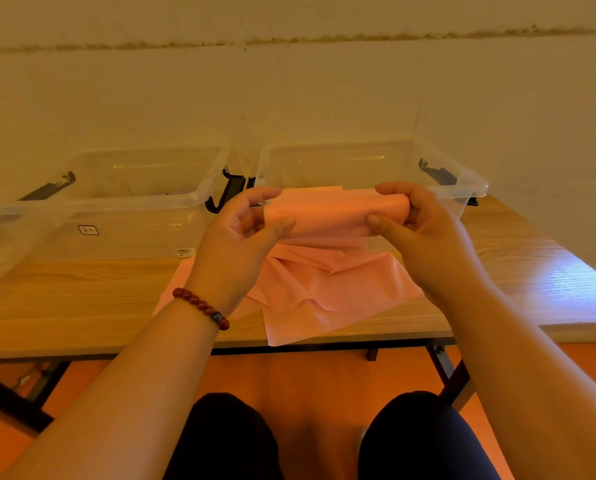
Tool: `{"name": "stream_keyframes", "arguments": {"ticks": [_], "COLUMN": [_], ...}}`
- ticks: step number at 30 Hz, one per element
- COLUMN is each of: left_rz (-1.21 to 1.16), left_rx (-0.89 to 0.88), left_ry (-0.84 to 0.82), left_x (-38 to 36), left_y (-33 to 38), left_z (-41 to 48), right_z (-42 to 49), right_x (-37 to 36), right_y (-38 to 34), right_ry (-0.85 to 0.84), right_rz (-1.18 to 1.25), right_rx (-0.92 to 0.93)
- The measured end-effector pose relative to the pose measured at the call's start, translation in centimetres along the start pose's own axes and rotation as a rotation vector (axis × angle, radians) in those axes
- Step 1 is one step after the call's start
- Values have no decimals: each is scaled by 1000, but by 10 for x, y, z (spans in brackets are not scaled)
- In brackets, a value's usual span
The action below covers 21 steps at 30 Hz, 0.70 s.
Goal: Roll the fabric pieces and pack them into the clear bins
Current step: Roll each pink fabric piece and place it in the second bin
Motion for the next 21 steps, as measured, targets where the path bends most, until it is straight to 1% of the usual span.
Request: {"name": "stream_keyframes", "arguments": {"ticks": [10,13,15,18,21], "left_rz": [-9,-43,-54,-1,77], "left_rx": [78,89,89,63,57], "left_ry": [-27,-2,-17,-49,11], "left_x": [5,8,9,9,13], "left_y": [-7,-8,-7,-2,0], "left_z": [0,3,3,1,0], "right_z": [-5,-6,-6,-7,-9], "right_x": [-8,-7,-5,-4,-4], "right_y": [-2,-3,-1,2,4], "right_ry": [-87,-84,-61,-52,-68], "right_rz": [110,83,65,63,82], "right_rx": [2,7,1,-13,-33]}}
Point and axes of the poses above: each hand's wrist, its own z-axis towards the middle knuckle, its own x-axis out of the back of the hand, y = z × x, the point moved 7 cm from there along z, towards the middle knuckle, and after that the axes turned 1 degree about z, right-handed, at the moved point
